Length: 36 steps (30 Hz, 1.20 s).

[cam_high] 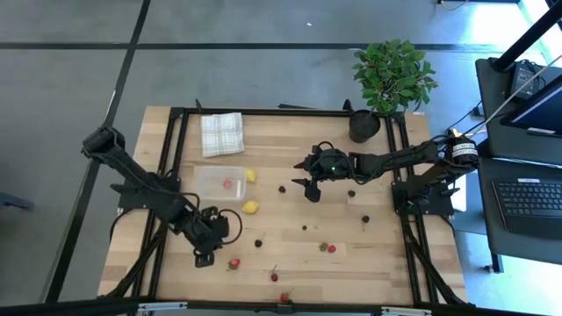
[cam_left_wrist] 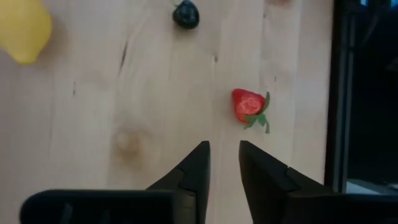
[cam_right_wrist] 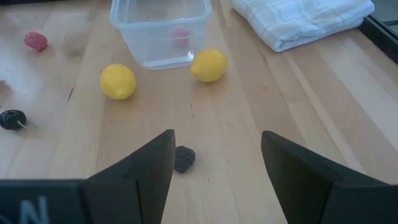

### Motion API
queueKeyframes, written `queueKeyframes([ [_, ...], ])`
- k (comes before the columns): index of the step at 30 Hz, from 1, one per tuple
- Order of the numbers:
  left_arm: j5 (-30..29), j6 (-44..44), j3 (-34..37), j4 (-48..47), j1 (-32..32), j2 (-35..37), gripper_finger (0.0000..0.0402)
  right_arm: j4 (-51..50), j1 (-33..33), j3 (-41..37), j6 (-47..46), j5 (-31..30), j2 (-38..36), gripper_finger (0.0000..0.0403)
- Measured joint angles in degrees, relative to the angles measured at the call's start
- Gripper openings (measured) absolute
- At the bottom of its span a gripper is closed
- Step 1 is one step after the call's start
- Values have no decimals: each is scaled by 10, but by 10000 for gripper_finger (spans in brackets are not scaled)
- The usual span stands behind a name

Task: Pick and placing Produce into tupperware
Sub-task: Put the bottom pink peach into the transparent bin

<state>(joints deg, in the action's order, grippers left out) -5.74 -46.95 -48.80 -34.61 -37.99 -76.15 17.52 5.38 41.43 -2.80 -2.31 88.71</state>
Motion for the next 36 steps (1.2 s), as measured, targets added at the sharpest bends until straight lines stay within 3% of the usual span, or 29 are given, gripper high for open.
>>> queueKeyframes([
  [9,-1,-121,0,-18,-2,-11,163,0,0,0,1,0,0,240],
  [13,2,-127,0,-15,-18,-11,180,0,0,0,3,0,0,240],
  [36,-32,-144,38,-16,-51,-11,172,0,0,0,3,0,0,240],
])
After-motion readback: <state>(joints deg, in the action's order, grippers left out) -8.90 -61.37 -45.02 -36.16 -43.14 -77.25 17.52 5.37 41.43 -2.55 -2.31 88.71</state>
